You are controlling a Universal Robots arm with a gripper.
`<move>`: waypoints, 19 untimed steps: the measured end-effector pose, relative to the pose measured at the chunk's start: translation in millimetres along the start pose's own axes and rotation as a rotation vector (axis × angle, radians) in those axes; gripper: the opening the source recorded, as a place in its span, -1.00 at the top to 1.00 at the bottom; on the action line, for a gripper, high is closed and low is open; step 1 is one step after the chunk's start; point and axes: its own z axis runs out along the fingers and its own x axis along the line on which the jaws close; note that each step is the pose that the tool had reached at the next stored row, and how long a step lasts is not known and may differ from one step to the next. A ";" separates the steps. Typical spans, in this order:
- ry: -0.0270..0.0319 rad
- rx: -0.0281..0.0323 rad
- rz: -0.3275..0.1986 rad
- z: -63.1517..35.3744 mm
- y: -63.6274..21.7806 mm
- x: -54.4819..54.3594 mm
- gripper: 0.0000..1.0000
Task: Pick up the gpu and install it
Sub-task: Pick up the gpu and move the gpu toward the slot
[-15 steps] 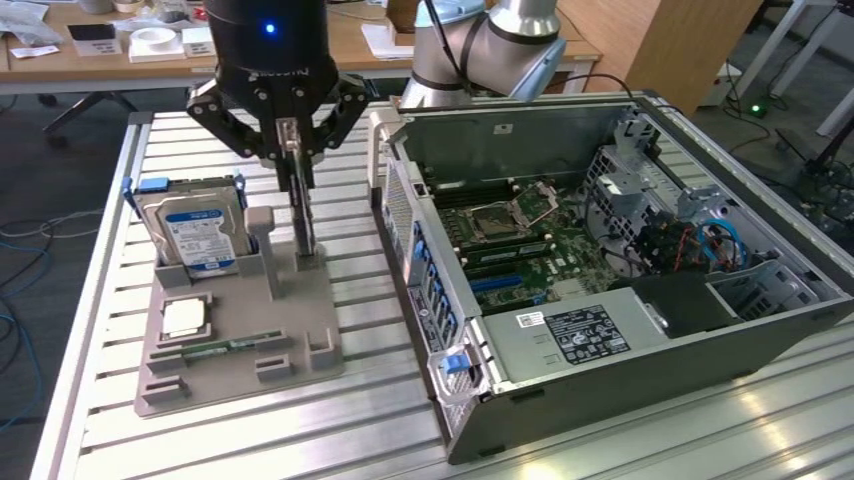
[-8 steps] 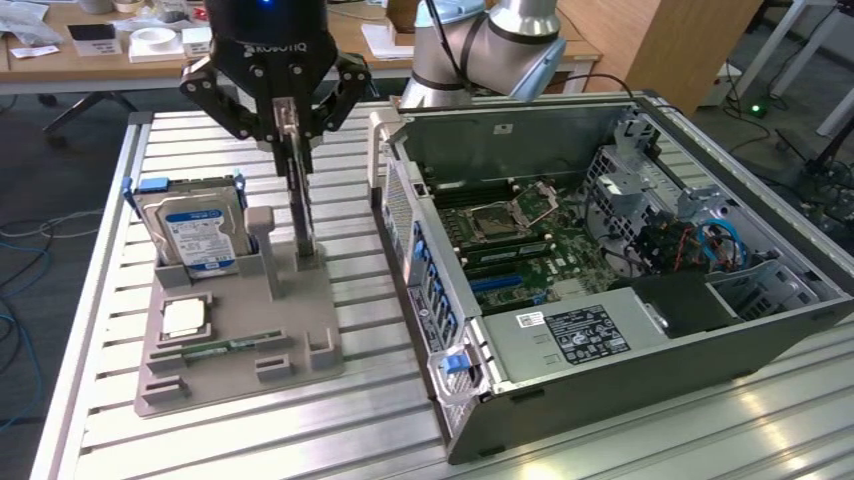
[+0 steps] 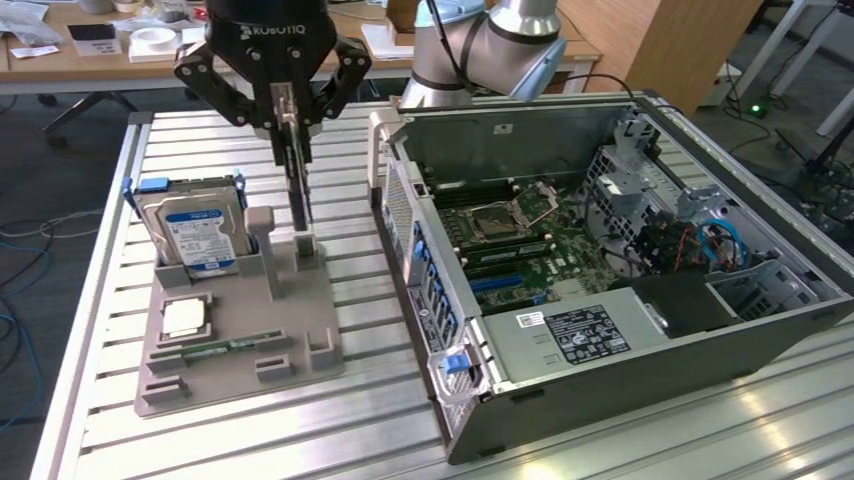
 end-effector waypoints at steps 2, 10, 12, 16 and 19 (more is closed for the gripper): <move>0.0000 0.0000 0.000 -2.5 0.1 -0.1 0.47; 0.0000 0.0000 0.000 -7.9 0.4 -0.2 0.47; 0.0000 0.0000 0.000 -7.9 0.4 -0.2 0.47; 0.0000 0.0001 0.000 -7.9 0.4 -0.2 0.47; 0.0001 0.0001 0.000 -8.0 0.3 -1.7 0.47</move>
